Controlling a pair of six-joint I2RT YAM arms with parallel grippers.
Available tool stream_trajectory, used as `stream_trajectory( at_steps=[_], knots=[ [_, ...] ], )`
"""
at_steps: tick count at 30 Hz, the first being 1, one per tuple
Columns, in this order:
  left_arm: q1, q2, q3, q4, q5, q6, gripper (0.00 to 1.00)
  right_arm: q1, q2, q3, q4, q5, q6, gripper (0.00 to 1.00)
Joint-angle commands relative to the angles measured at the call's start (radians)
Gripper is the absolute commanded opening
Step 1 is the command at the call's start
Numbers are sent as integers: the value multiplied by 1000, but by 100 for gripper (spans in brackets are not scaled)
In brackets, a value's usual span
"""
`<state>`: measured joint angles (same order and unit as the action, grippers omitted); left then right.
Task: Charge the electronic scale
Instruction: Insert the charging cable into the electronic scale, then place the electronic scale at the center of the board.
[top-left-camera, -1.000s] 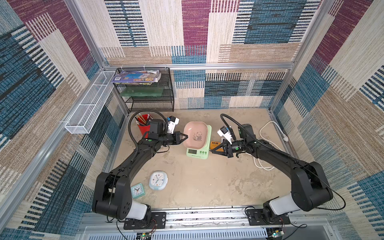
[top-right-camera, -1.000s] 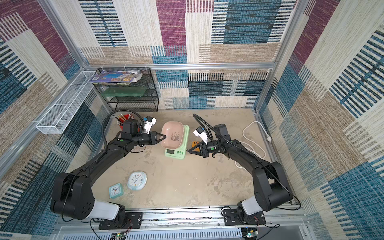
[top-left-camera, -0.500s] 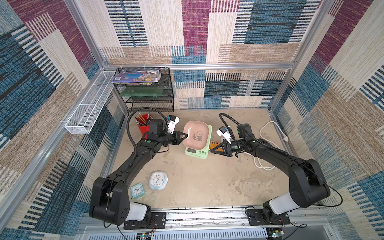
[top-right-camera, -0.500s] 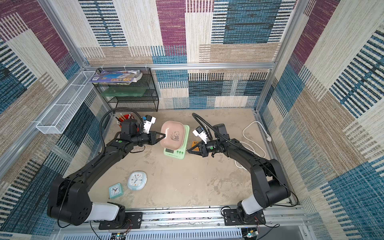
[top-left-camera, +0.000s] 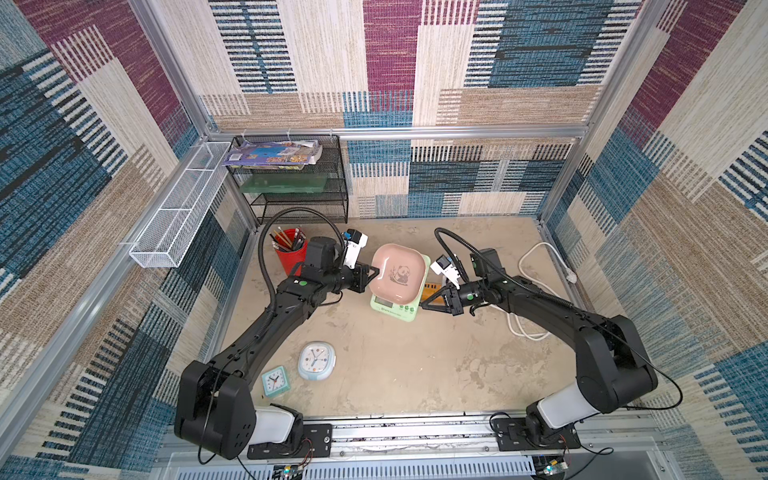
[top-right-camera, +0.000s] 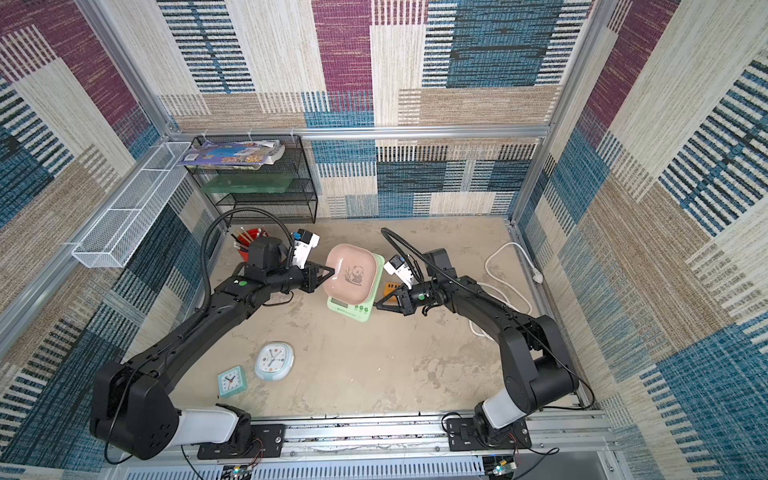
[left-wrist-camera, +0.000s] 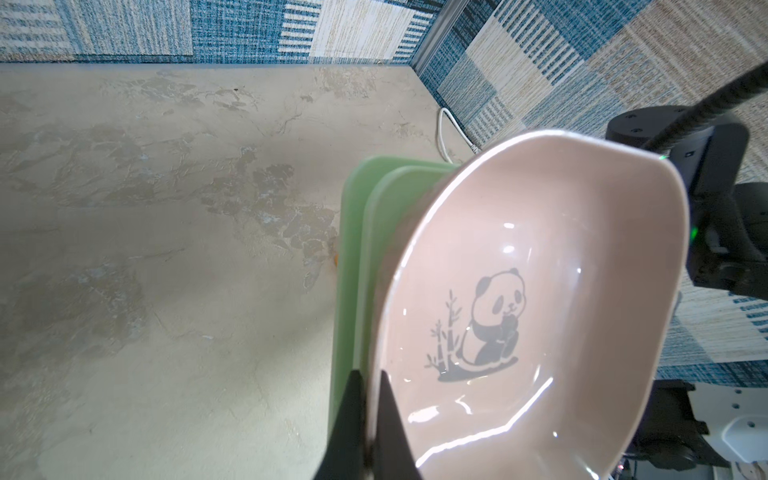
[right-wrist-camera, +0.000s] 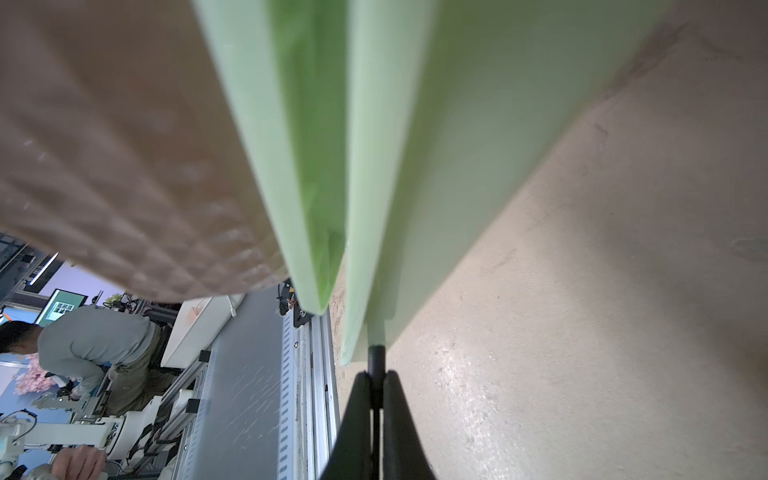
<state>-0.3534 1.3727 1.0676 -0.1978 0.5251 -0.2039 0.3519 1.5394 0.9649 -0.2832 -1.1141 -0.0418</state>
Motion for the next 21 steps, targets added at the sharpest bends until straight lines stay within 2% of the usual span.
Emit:
stream_trajectory(
  at_steps=[1, 3, 7, 10, 16, 21],
  knots=[
    [-15, 11, 10, -18, 59, -18, 0, 8, -2, 12, 65, 47, 10, 1],
    [-16, 28, 5, -11, 12, -53, 0, 10, 2, 13, 66, 54, 10, 8],
    [-17, 74, -6, -13, -33, -92, 0, 9, -7, 7, 67, 81, 13, 31],
    [-20, 110, -14, -7, -50, -126, 0, 1, -29, -1, 66, 111, 13, 41],
    [-41, 194, -9, -14, -122, -204, 0, -14, -70, -15, 64, 202, 32, 49],
    [-81, 275, 38, -91, -261, -260, 0, -23, -134, -36, 108, 323, 74, 50]
  ],
)
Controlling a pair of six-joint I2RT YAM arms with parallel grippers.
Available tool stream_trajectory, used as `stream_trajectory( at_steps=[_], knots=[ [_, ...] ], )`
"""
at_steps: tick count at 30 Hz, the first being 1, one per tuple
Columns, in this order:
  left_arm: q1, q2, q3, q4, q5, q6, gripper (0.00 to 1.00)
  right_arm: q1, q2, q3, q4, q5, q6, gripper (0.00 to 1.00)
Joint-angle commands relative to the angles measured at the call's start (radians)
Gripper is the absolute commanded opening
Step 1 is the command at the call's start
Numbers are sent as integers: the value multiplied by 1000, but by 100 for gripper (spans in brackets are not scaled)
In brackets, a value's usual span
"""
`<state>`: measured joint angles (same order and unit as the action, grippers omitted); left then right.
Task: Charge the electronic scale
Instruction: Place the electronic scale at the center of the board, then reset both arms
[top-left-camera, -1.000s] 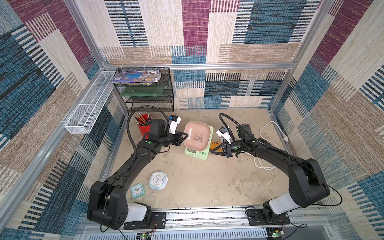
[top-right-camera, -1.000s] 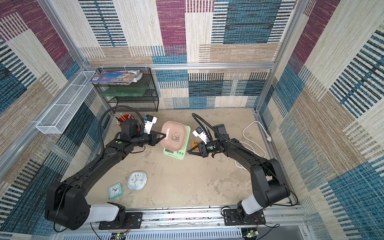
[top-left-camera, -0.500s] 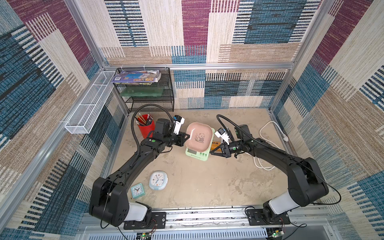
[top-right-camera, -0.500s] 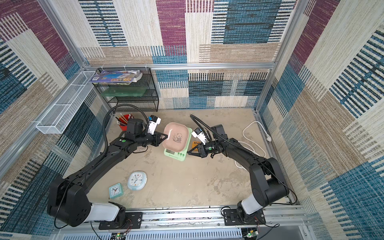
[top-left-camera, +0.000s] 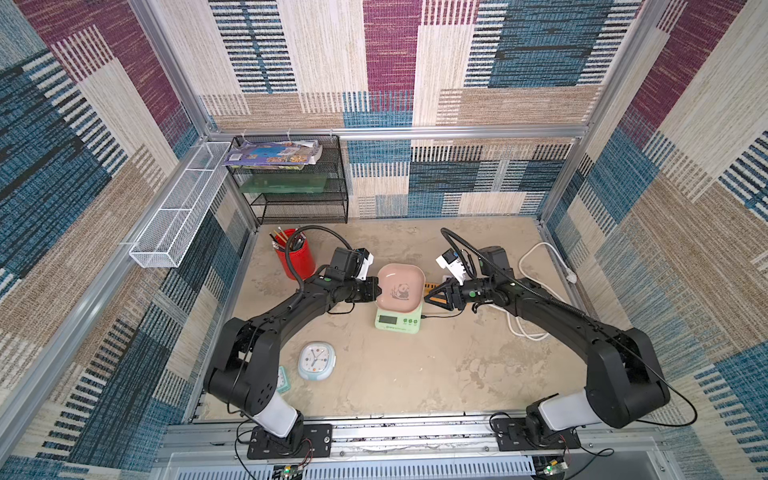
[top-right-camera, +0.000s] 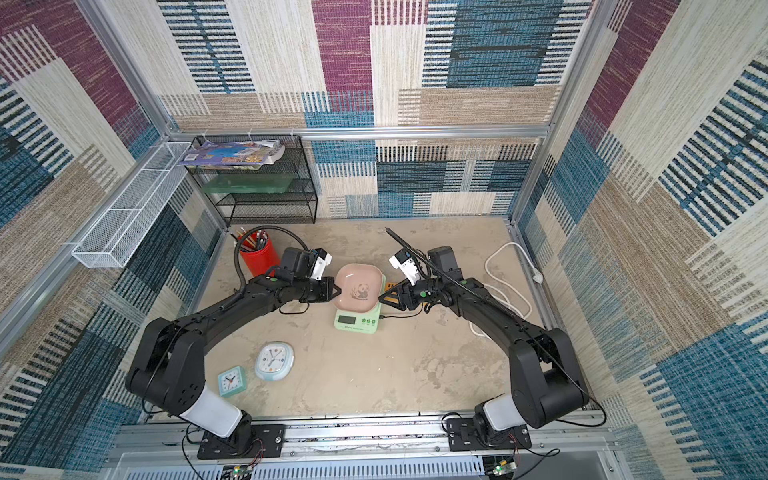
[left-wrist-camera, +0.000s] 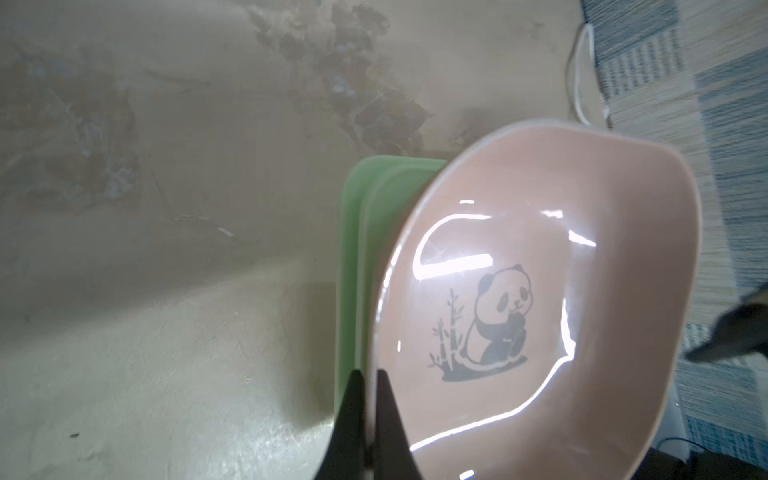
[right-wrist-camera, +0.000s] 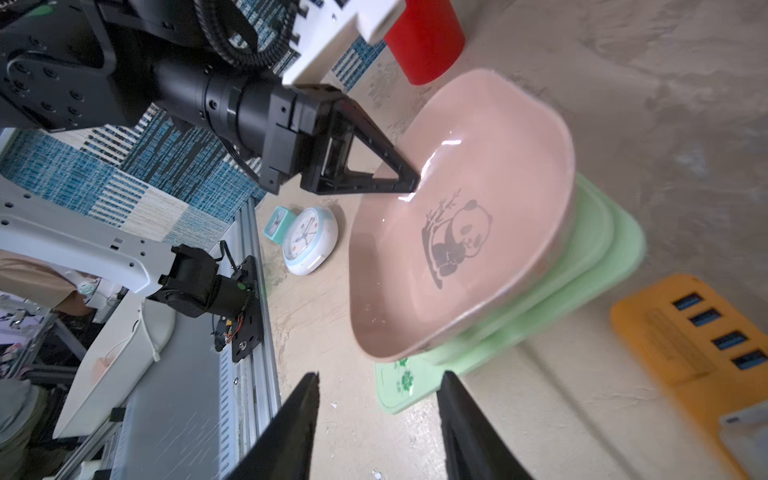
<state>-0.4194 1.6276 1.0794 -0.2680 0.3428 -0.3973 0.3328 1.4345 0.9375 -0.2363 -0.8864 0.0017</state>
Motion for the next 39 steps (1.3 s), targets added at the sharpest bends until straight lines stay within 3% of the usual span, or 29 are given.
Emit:
stream_trajectory(
  at_steps=[1, 5, 9, 15, 19, 23, 26, 29, 32, 34, 36, 39],
  knots=[
    [-24, 33, 40, -42, -113, -79, 0, -8, -47, -15, 75, 128, 43, 50],
    [-46, 83, 88, -108, -201, -127, 0, -35, -117, -55, 132, 274, 102, 53],
    [-60, 128, 132, -166, -264, -159, 0, -88, -199, -128, 205, 492, 174, 63],
    [-63, 177, 164, -191, -269, -177, 2, -216, -268, -219, 265, 735, 277, 72],
    [-57, 166, 177, -206, -275, -149, 40, -285, -281, -285, 335, 832, 284, 78],
    [-55, 82, 158, -198, -373, -48, 60, -318, -266, -343, 430, 938, 238, 83],
    [-48, -66, 45, -111, -569, 43, 69, -326, -244, -386, 537, 1033, 197, 89],
    [-19, -249, -153, 99, -747, 170, 77, -339, -222, -469, 725, 1080, 149, 99],
    [35, -376, -348, 343, -865, 340, 81, -373, -192, -532, 867, 1057, 130, 95],
    [82, -419, -462, 505, -893, 431, 84, -397, -159, -550, 922, 1047, 129, 95],
    [147, -420, -556, 627, -844, 492, 88, -425, -122, -563, 970, 1017, 133, 95],
    [246, -332, -576, 674, -762, 473, 90, -450, -69, -593, 1078, 964, 138, 95]
  ],
)
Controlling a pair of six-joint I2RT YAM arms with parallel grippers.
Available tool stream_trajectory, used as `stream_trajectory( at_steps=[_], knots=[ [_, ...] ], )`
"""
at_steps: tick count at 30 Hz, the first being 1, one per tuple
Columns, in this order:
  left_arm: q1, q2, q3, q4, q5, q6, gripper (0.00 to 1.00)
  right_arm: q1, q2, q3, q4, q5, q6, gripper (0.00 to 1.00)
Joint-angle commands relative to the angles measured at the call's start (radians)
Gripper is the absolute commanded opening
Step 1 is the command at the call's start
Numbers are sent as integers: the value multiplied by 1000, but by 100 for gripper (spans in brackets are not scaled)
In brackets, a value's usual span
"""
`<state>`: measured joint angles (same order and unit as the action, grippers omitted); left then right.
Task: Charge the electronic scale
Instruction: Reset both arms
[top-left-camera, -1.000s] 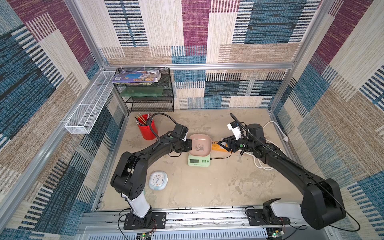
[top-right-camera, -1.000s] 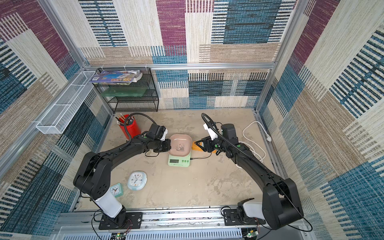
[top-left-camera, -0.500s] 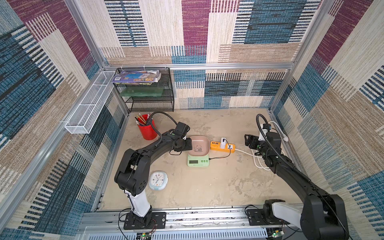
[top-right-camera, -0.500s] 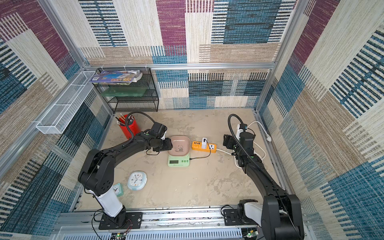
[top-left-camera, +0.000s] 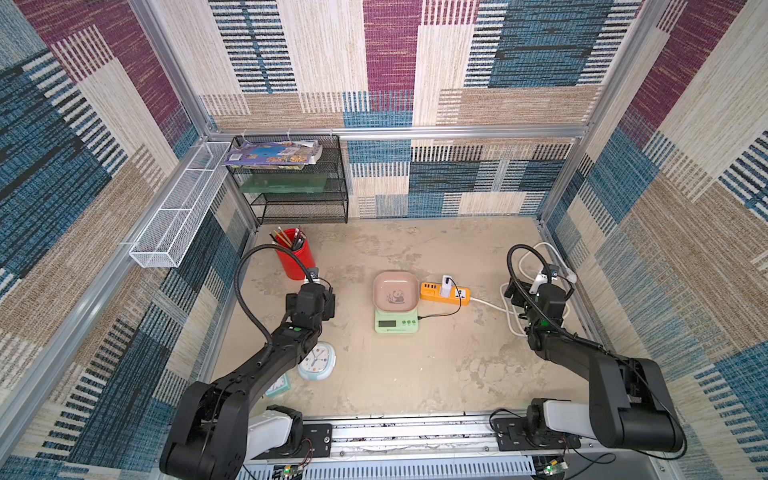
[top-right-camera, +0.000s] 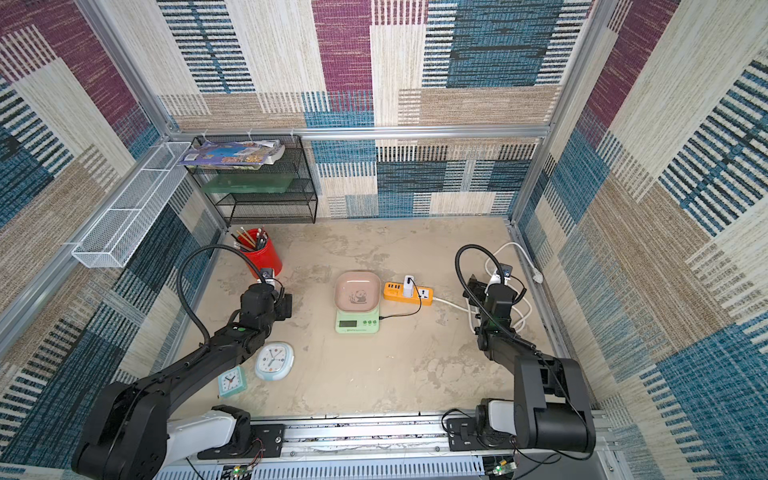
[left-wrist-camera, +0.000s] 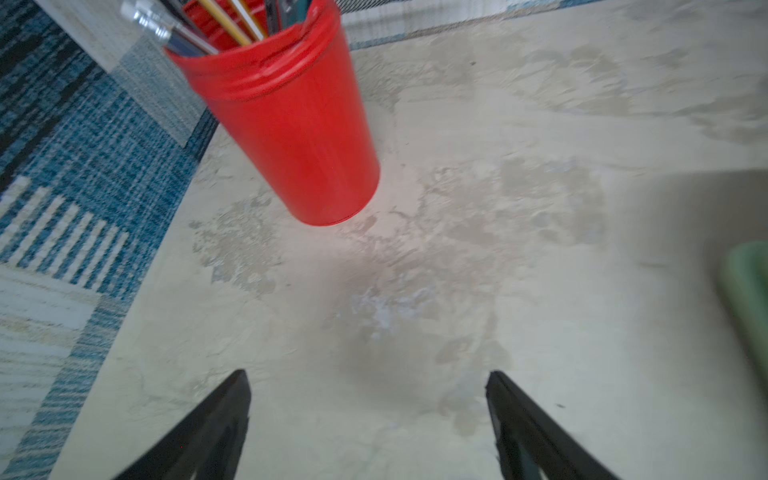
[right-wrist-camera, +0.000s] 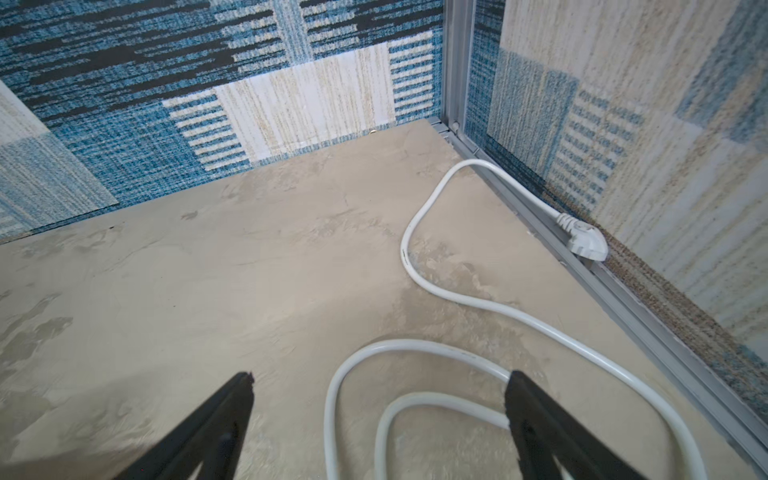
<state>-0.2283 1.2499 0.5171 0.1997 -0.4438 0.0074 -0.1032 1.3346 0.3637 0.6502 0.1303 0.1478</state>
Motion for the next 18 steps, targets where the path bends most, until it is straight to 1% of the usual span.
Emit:
stream_trajectory(
  at_steps=[1, 2, 3, 4, 5, 6, 7, 8, 9, 10, 11, 12, 13, 14, 15, 18],
  knots=[
    [80, 77, -16, 224, 55, 51, 91, -18, 41, -16, 197, -73, -7, 95],
    [103, 114, -20, 261, 99, 41, 91, -17, 51, -18, 219, -84, -15, 95],
    [116, 143, -23, 308, 120, 46, 90, -18, 65, -22, 238, -93, -16, 95],
    [120, 147, -7, 281, 137, 34, 91, -17, 74, -20, 245, -104, -24, 95],
    [141, 160, -8, 318, 199, 29, 92, -12, 78, -11, 234, -112, -33, 95],
    [164, 184, -13, 343, 227, 15, 92, -4, 80, -15, 245, -116, -45, 95],
    [188, 215, -8, 355, 246, -6, 91, 5, 81, -14, 249, -112, -53, 95],
    [207, 248, -8, 399, 281, -8, 89, 20, 81, -30, 282, -111, -71, 95],
    [217, 235, 5, 339, 301, -21, 89, 35, 88, -59, 322, -104, -87, 95],
    [222, 236, 7, 344, 294, -31, 90, 42, 115, -74, 386, -90, -88, 95],
    [225, 246, -5, 380, 288, -33, 91, 54, 151, -90, 449, -108, -130, 95],
    [225, 237, -1, 353, 289, -37, 99, 80, 148, -76, 429, -67, -134, 95],
    [225, 237, -4, 361, 289, -38, 99, 83, 138, -63, 369, -53, -119, 95],
    [225, 243, -4, 369, 287, -35, 100, 78, 146, -78, 418, -66, -129, 95],
    [227, 239, 5, 344, 292, -39, 100, 79, 138, -69, 388, -60, -119, 95],
    [228, 240, 4, 346, 297, -40, 100, 79, 141, -73, 395, -59, -122, 95]
  ],
)
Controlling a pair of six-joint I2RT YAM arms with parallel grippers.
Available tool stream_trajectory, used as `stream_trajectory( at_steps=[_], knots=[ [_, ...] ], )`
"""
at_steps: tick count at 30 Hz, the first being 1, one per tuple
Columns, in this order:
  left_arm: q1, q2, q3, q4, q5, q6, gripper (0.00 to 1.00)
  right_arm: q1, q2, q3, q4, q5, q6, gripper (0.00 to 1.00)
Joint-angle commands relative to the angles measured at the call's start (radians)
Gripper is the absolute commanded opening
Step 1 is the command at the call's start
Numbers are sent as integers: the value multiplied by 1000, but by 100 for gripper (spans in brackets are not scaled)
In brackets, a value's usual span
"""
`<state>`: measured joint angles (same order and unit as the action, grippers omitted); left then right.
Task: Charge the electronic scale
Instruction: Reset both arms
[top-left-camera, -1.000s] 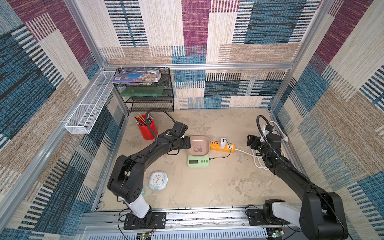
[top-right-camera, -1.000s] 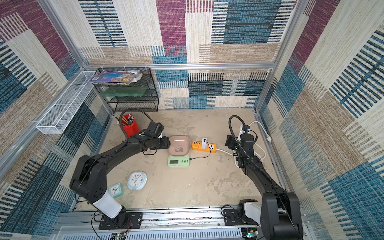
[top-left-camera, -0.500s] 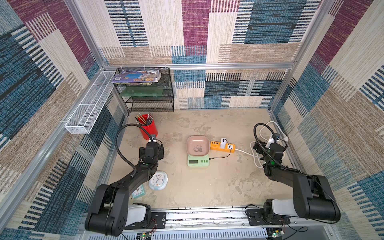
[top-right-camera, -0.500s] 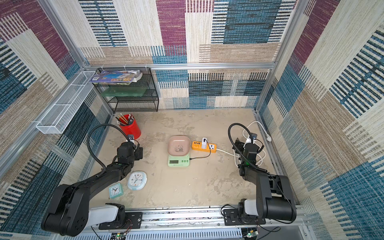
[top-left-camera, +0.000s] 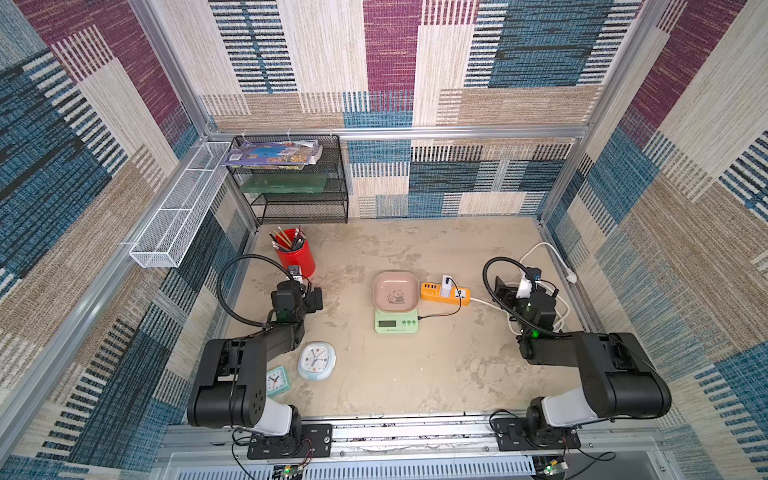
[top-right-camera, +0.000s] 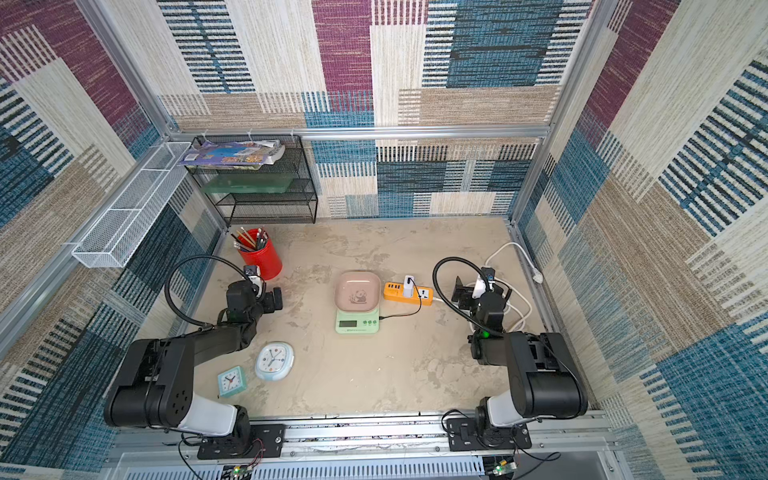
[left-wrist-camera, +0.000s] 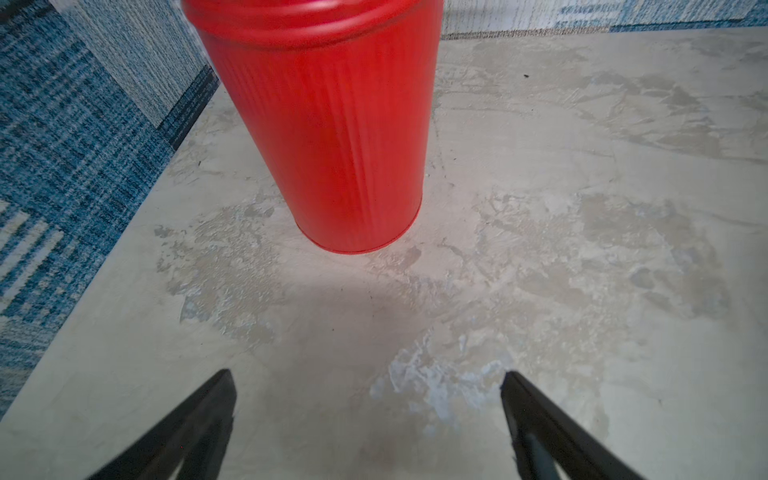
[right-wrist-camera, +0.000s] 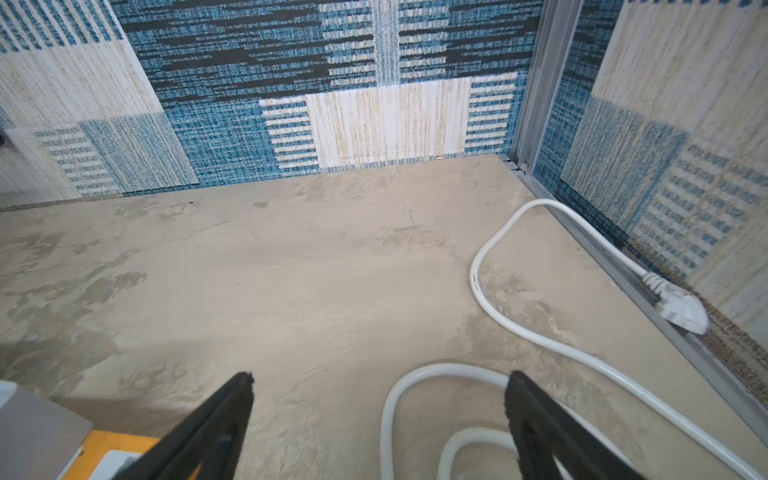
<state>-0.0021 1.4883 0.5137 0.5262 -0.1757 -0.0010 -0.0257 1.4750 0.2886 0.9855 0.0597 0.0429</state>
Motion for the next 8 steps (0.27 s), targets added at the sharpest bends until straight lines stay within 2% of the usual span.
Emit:
stream_trajectory(
  at_steps=[1, 8],
  knots=[
    [2, 2, 3, 31, 28, -30, 100, 3, 1, 1, 65, 12, -18, 95],
    [7, 5, 8, 26, 38, -31, 99, 4, -1, 1, 62, 17, -19, 95]
  ],
)
